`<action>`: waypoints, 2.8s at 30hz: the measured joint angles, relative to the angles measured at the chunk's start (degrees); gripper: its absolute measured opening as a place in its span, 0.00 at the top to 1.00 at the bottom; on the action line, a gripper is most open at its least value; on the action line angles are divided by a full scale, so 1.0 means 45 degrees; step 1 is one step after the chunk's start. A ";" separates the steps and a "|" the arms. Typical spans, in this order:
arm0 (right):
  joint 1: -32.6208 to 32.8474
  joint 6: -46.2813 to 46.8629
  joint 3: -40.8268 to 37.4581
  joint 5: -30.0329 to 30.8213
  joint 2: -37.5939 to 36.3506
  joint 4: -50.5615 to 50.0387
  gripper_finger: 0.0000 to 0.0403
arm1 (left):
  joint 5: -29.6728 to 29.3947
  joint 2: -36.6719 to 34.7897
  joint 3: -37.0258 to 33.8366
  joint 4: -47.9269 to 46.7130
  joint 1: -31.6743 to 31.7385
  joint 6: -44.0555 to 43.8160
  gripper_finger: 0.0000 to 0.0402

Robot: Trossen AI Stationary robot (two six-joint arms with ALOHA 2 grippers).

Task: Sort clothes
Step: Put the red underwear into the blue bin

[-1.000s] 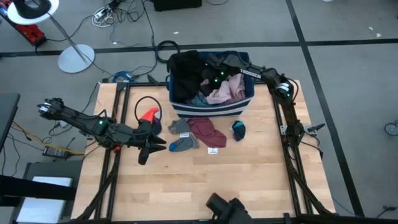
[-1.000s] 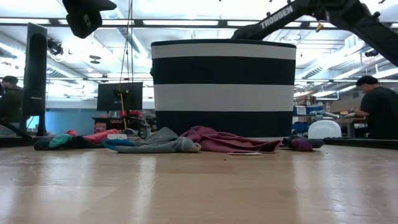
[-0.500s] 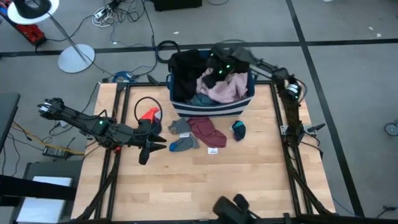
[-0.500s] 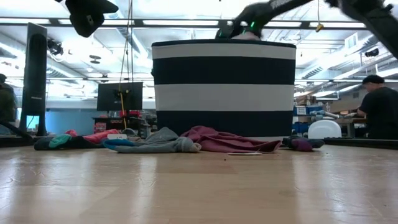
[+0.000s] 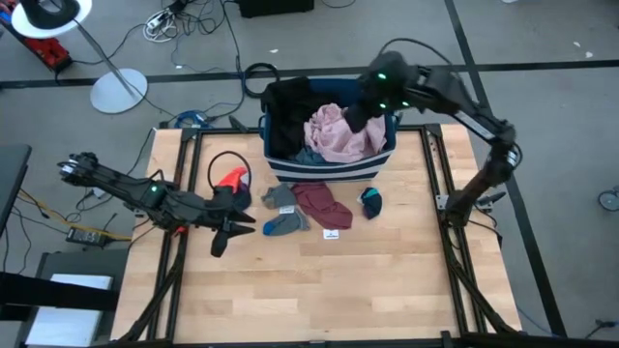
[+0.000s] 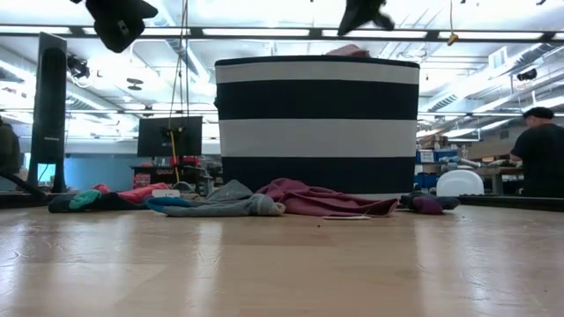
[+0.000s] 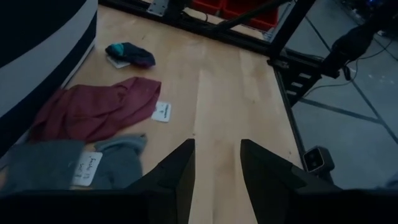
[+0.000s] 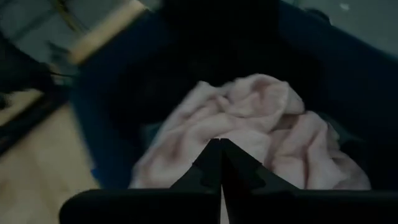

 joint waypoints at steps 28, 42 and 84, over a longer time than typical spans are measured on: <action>0.7898 0.6122 -0.2436 0.2854 0.1097 -0.0724 0.76 | -0.0354 -0.3632 0.0000 -0.2766 0.0024 0.1355 0.67; 0.7072 0.5391 -0.3568 0.2933 0.4585 0.0149 0.37 | -0.0494 -0.3928 0.0000 -0.3269 0.0865 0.1585 0.67; 0.7150 0.5823 -0.3534 0.1803 0.6012 -0.1022 0.94 | 0.0618 -0.3955 0.0000 -0.2427 0.0865 0.0981 0.67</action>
